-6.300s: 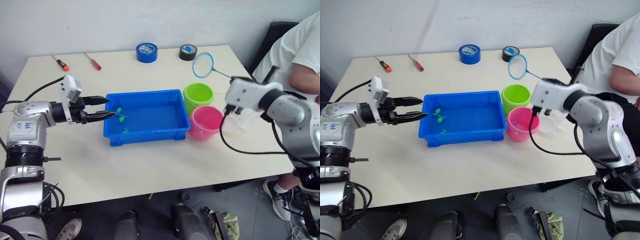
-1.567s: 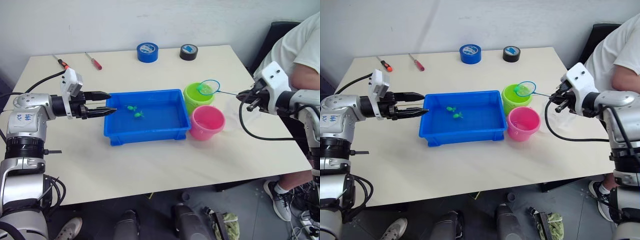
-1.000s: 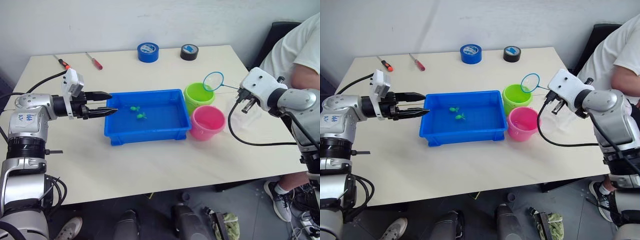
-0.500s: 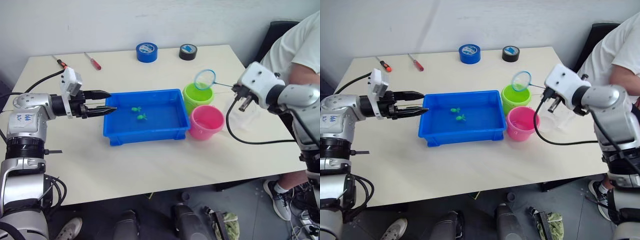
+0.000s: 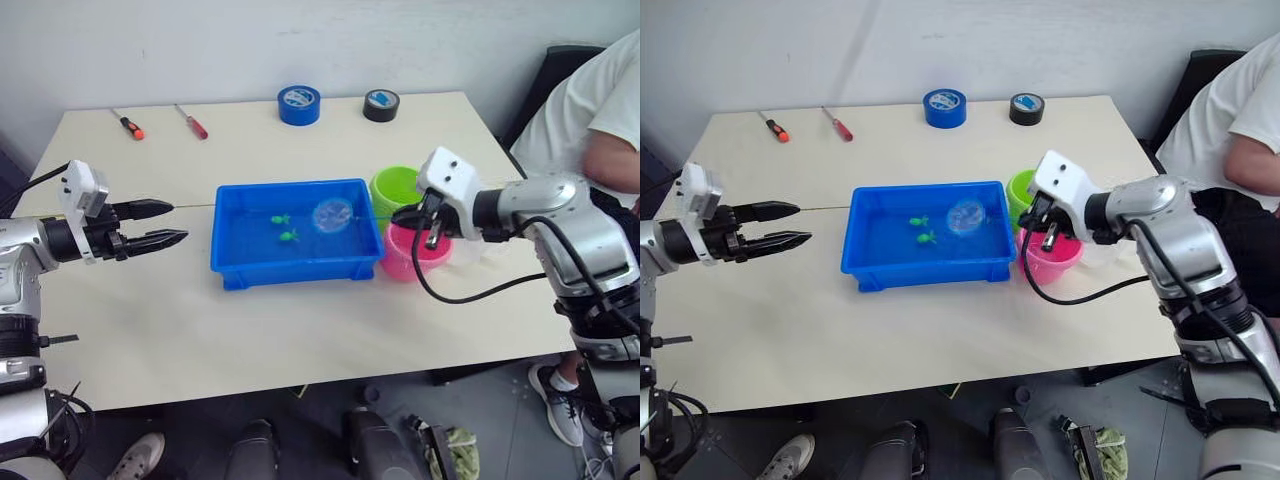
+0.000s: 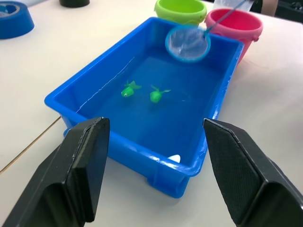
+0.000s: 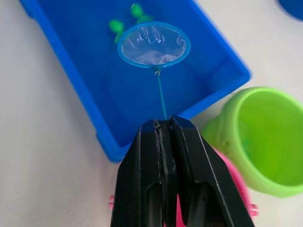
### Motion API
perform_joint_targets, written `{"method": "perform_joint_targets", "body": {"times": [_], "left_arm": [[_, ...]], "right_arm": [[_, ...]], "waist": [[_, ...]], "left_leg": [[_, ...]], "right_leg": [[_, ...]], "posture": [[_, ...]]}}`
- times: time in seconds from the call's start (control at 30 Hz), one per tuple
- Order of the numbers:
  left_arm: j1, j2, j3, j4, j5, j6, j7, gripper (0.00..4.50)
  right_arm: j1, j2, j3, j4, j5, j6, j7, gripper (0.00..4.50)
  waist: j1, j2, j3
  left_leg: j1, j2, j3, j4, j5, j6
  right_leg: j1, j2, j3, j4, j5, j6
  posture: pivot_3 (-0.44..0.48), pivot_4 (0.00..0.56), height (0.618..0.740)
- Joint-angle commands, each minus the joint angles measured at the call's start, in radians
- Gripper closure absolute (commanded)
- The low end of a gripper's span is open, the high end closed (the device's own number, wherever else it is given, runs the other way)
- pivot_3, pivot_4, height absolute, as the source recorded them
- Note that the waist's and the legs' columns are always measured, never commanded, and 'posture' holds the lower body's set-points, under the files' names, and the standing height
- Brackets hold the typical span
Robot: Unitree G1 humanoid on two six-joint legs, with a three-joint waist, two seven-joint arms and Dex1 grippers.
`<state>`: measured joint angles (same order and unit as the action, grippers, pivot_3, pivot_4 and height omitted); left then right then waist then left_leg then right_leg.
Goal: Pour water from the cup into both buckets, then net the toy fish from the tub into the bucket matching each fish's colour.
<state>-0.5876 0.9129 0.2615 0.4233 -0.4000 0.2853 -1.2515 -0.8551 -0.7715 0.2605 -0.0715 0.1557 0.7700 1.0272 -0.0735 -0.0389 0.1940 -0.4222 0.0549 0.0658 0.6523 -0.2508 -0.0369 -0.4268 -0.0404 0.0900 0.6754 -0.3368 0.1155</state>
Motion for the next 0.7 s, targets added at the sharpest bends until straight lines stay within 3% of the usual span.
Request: {"method": "perform_joint_targets", "body": {"times": [0.03,0.4,0.7], "left_arm": [[0.033,0.003,0.045,-0.075,-0.04,0.006,0.018,1.04],[0.079,-0.017,0.072,-0.135,-0.078,-0.01,0.051,1.04],[0.087,-0.011,0.065,-0.152,-0.08,-0.008,0.067,1.04]], "right_arm": [[-0.031,0.003,0.015,0.006,-0.011,0.006,0.014,4.5],[-0.068,0.097,0.132,0.115,-0.062,0.017,0.007,4.5],[-0.096,0.219,0.152,0.205,-0.096,0.004,-0.039,4.5]], "waist": [[0.0,0.0,0.0],[-0.01,0.0,0.0],[-0.01,0.0,0.0]], "left_leg": [[0.0,0.0,0.0,0.0,0.0,0.0],[0.0,0.0,0.0,-0.001,0.0,0.0],[0.0,0.0,0.0,-0.001,0.0,0.0]], "right_leg": [[0.0,0.0,0.0,0.0,0.0,0.0],[0.0,0.001,0.0,0.0,0.0,0.0],[0.0,0.001,0.0,0.0,0.0,0.0]], "posture": [[0.0,0.15,0.734],[0.0,0.15,0.734],[0.0,0.15,0.734]]}}
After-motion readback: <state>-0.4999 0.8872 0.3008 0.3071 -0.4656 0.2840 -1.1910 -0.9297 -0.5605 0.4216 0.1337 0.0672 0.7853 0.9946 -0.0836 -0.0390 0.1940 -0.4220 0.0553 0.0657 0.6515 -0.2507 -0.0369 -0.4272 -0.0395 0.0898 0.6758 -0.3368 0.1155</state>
